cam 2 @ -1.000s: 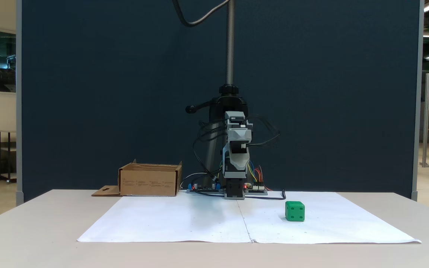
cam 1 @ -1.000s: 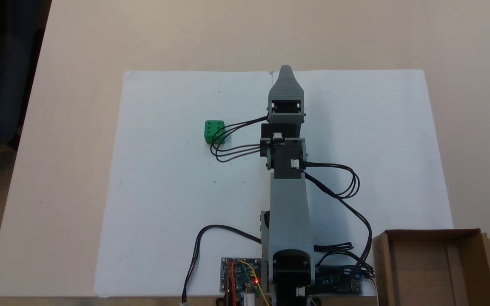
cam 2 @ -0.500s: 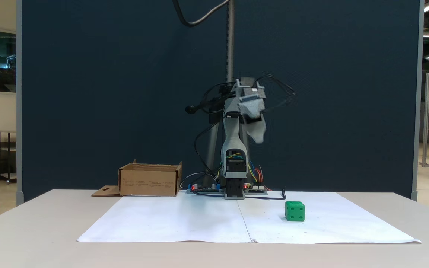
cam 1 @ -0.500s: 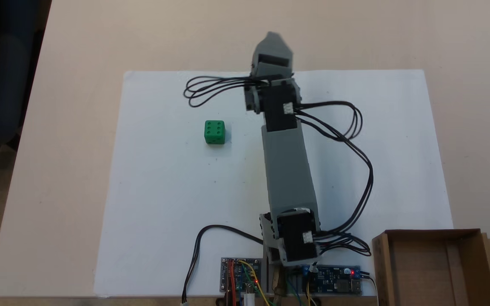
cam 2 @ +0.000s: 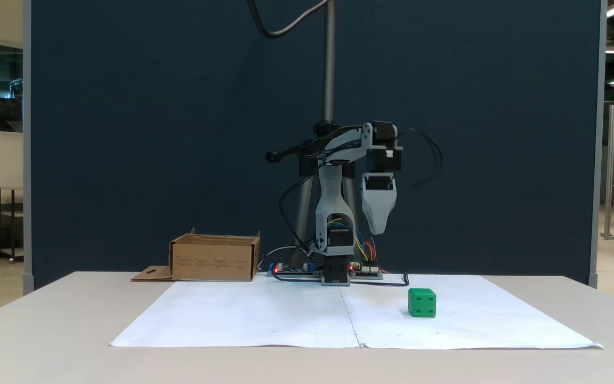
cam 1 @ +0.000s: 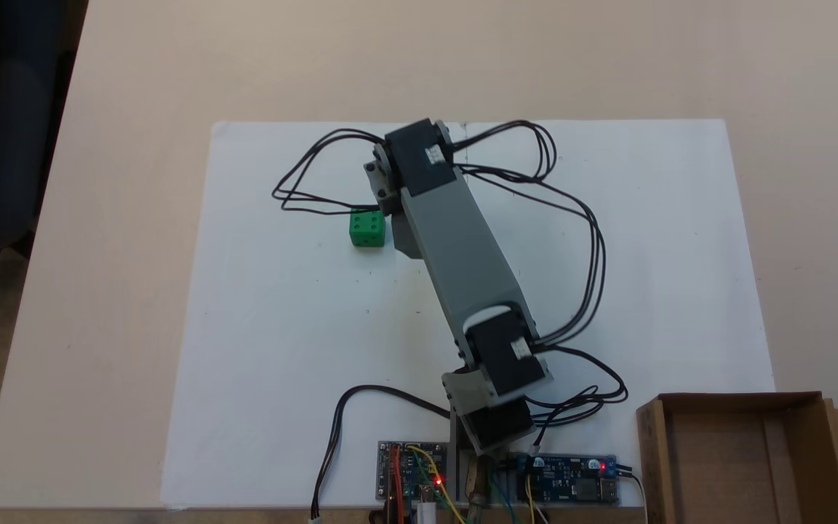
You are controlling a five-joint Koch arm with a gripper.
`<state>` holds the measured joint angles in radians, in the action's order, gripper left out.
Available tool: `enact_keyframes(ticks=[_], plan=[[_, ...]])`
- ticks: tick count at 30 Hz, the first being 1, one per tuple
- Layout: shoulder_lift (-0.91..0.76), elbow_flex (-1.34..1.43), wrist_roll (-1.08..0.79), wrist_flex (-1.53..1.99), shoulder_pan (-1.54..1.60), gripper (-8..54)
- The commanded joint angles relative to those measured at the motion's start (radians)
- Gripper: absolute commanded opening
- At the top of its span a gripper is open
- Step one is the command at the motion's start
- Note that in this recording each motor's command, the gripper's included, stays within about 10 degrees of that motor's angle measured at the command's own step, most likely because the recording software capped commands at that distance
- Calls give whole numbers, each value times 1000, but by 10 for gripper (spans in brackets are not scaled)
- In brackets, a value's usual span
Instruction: Grasp a green dice and put it in the bin.
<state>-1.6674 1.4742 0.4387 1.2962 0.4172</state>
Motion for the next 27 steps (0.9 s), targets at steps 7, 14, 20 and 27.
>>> enact_keyframes(ticks=[7,14,20,27], plan=[[44,-107,80,163,6,442],[107,-175,127,155,26,441],[164,-186,155,110,52,440],[218,-186,202,64,150,440]])
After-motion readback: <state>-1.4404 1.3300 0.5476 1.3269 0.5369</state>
